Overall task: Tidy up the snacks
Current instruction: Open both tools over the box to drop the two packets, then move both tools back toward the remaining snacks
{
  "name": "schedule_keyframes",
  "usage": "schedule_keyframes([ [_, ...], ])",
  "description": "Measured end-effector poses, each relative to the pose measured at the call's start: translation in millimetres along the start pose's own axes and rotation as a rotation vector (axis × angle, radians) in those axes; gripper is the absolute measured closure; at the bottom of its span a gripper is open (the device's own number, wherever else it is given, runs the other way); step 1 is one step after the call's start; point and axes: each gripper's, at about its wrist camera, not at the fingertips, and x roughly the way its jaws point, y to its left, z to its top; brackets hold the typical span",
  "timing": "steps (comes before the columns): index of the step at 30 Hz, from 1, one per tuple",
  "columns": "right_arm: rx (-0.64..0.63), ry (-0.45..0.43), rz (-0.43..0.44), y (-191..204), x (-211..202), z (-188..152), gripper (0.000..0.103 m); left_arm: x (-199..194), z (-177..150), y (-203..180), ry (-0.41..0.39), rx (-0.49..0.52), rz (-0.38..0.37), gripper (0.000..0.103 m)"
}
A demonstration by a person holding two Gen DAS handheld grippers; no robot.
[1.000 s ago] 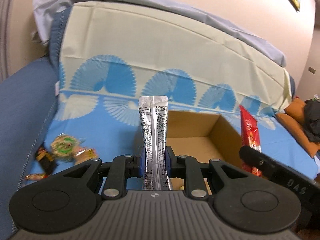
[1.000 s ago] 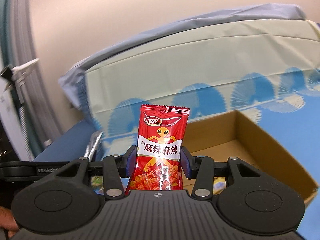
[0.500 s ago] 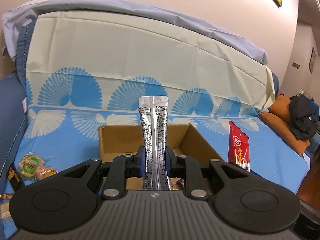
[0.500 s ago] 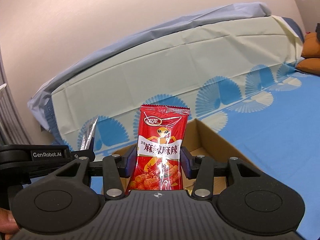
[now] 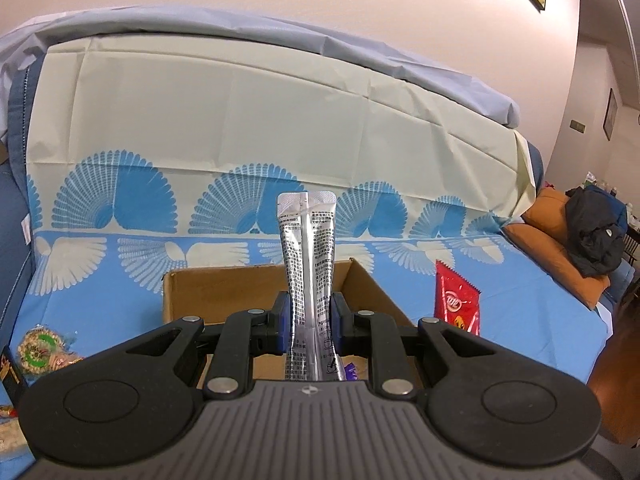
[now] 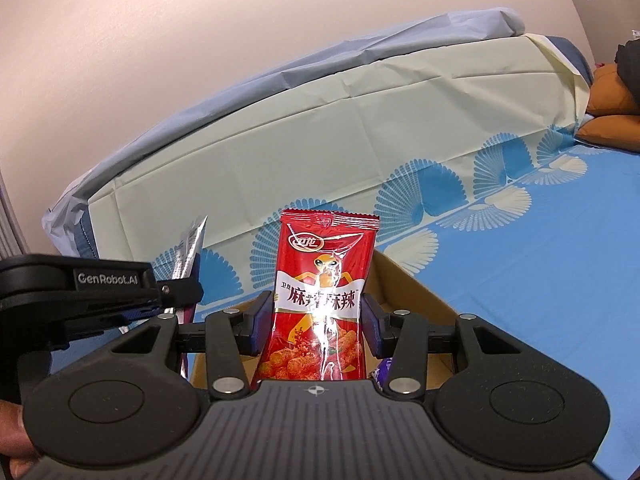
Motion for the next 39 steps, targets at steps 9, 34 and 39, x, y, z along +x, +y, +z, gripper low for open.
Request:
schedule_keyframes([
  [9, -0.002, -0.004, -0.005, 2, -1, -1, 0.055, 0, 5, -6, -0.012, 0.012, -0.010, 0.081],
  [34, -0.072, 0.057, -0.034, 13, 7, -7, 0.032, -28, -1, 9, -0.022, -0.014, 0.001, 0.053],
  [39, -0.132, 0.047, -0.041, 23, 6, -13, 0.032, -54, -26, 38, -0.011, -0.028, 0.007, 0.061],
])
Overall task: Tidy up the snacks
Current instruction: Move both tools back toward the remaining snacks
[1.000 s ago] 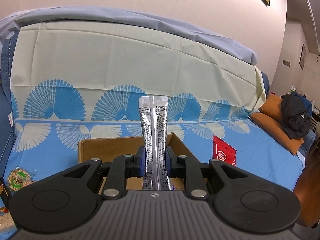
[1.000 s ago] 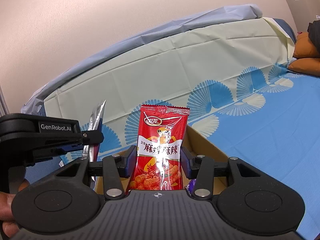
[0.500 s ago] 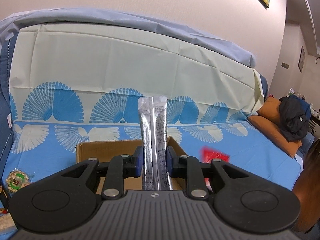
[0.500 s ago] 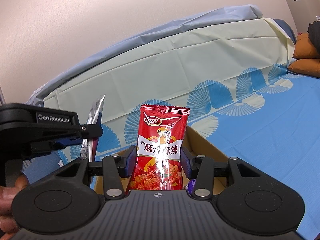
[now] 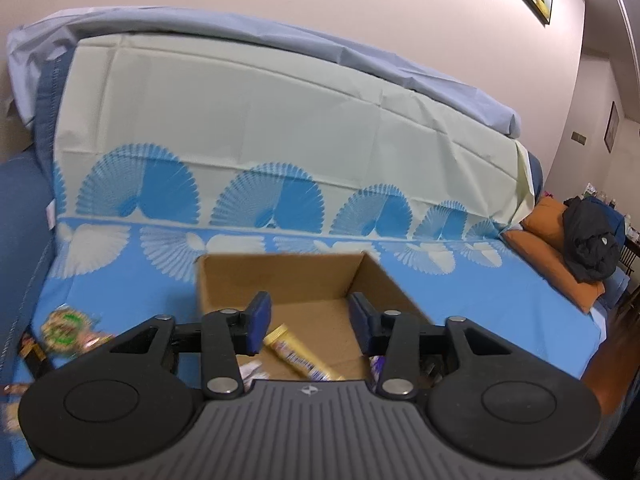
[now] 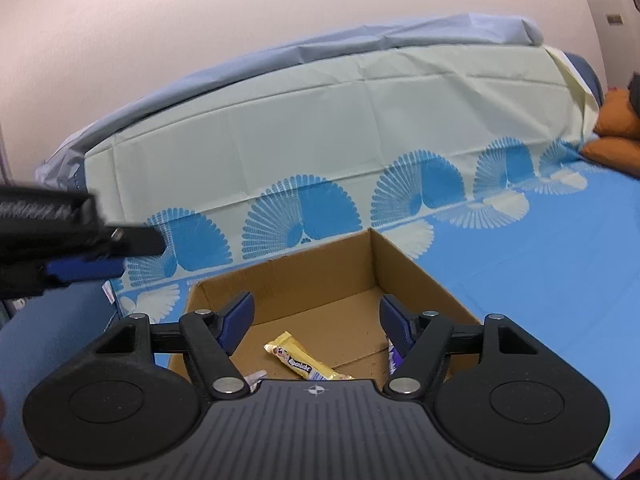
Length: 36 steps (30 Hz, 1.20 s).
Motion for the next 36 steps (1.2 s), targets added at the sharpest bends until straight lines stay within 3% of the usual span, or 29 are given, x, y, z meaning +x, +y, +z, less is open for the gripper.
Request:
schedule_keyframes([
  [5, -0.076, -0.012, 0.024, 11, -7, -8, 0.032, -28, -32, 48, -0.010, 0.004, 0.087, 0.088],
  [9, -0.111, -0.008, 0.043, 18, -13, -14, 0.033, -45, -55, 99, -0.005, 0.030, 0.179, 0.093],
  [17, -0.178, -0.011, 0.145, 44, -24, -27, 0.063, -60, -122, 172, 0.049, 0.166, 0.272, 0.093],
  [19, -0.200, -0.005, 0.181, 52, -25, -31, 0.063, -60, -148, 181, 0.074, 0.183, 0.283, 0.093],
  [23, -0.241, 0.009, 0.234, 69, -26, -39, 0.063, -68, -145, 192, 0.008, 0.120, 0.302, 0.093],
  [29, -0.308, 0.029, 0.332, 101, -26, -50, 0.063, -68, -146, 199, 0.014, 0.096, 0.287, 0.093],
  [36, -0.422, 0.080, 0.442, 146, -24, -69, 0.063, -74, -142, 220, 0.005, -0.054, 0.305, 0.093],
])
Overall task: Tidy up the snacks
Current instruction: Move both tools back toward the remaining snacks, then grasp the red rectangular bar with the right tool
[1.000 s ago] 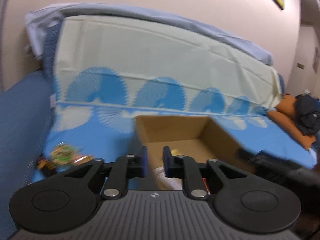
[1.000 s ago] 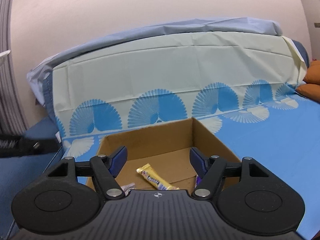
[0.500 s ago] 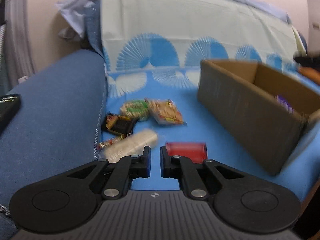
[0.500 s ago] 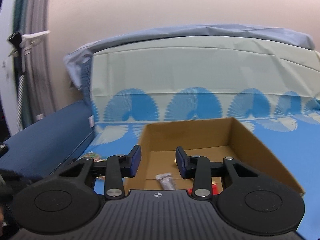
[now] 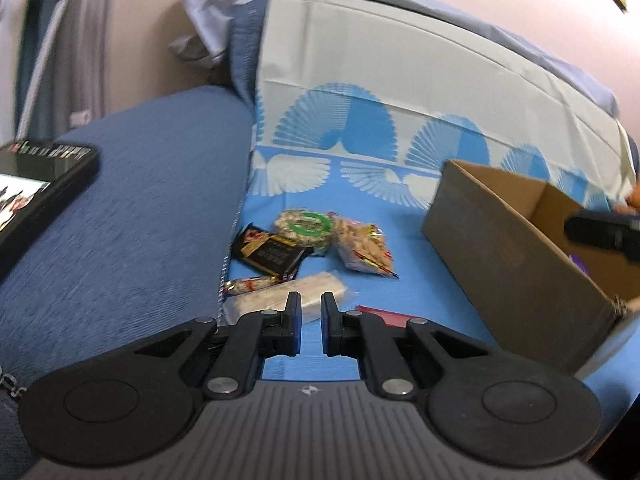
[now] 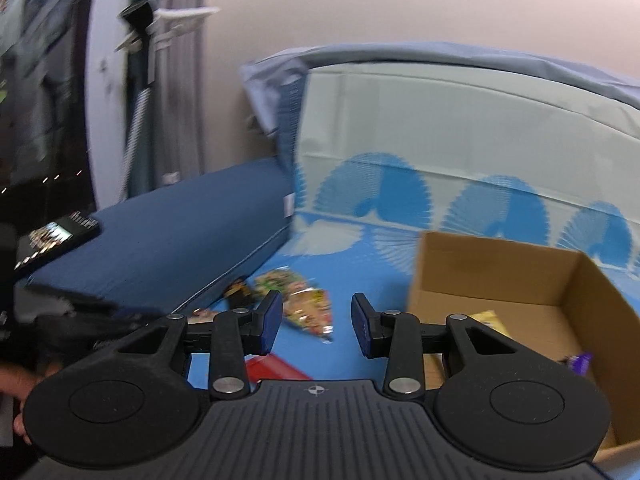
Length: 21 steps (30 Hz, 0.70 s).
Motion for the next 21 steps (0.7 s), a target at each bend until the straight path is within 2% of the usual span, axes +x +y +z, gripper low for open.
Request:
schedule_keyframes([
  [10, -0.045, 0.085, 0.090, 31, 24, -4, 0.063, -4, 1, 0, -0.013, -0.001, 0.009, 0.092],
  [18, -0.080, 0.182, 0.096, 34, 43, -12, 0.060, -4, 1, -2, -0.012, 0.001, 0.022, 0.089],
  [21, -0.068, 0.247, 0.083, 35, 65, -11, 0.054, -3, 1, -2, -0.014, 0.002, 0.025, 0.089],
])
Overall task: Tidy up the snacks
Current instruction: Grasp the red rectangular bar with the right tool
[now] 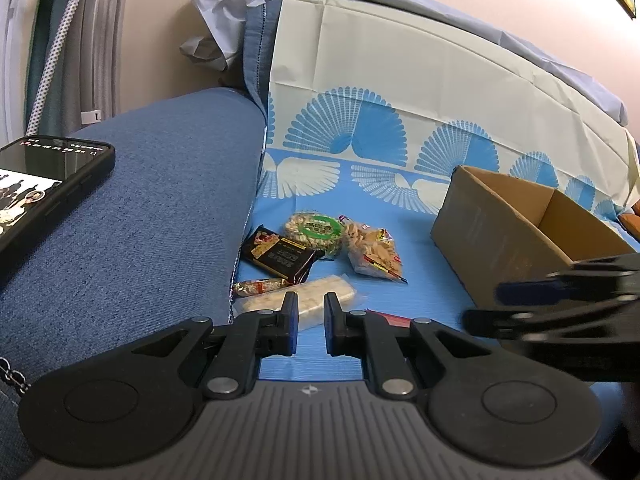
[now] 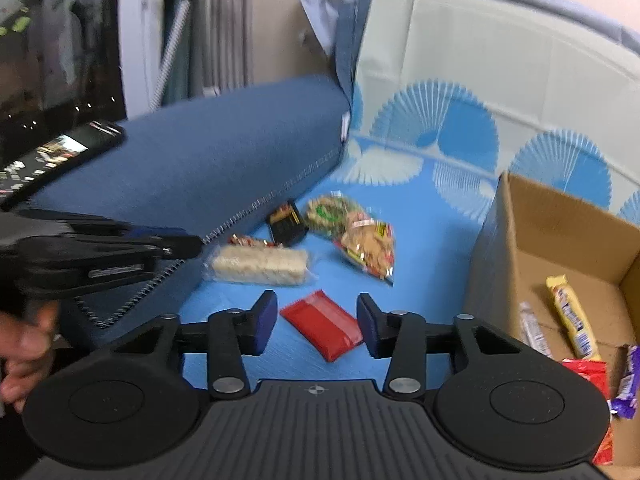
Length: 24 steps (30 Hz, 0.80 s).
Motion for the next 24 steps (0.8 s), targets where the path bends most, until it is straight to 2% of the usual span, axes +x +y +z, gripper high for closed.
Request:
schedule_keyframes([
  [3, 0.005, 0.067, -0.036, 3, 31, 5, 0.053, 0, -1, -1, -0.001, 0.004, 0.001, 0.087],
  [5, -0.008, 0.102, -0.064, 4, 54, 6, 0.040, 0, -1, -1, 0.000, 0.007, 0.003, 0.086],
  [8, -0.016, 0.153, -0.078, 3, 84, 8, 0.032, 1, -1, -1, 0.002, 0.013, 0.005, 0.086],
  [11, -0.028, 0.234, -0.042, 2, 113, 6, 0.023, 1, -1, -2, 0.004, 0.017, 0.005, 0.085],
  [14, -0.046, 0.322, -0.016, 1, 131, -1, 0.023, 2, -1, -3, 0.005, 0.021, 0.003, 0.084],
  [16, -0.017, 0.326, 0.009, -1, 131, -4, 0.024, 2, -1, -2, 0.004, 0.019, 0.001, 0.084],
  [18, -0.011, 0.327, 0.042, -1, 126, -7, 0.035, 1, -1, -2, 0.004, 0.017, -0.001, 0.083],
  [20, -0.039, 0.318, 0.068, 3, 118, -10, 0.063, 1, -1, -1, 0.003, 0.016, -0.004, 0.083],
  [21, -0.049, 0.319, 0.077, 3, 114, -10, 0.067, 1, -1, -1, 0.003, 0.015, -0.006, 0.083],
  [23, -0.060, 0.340, 0.105, 5, 104, -9, 0.094, 1, -1, 0, 0.002, 0.013, -0.009, 0.083],
  [24, -0.074, 0.351, 0.108, 6, 100, -7, 0.099, 1, -2, 0, 0.002, 0.013, -0.011, 0.083],
])
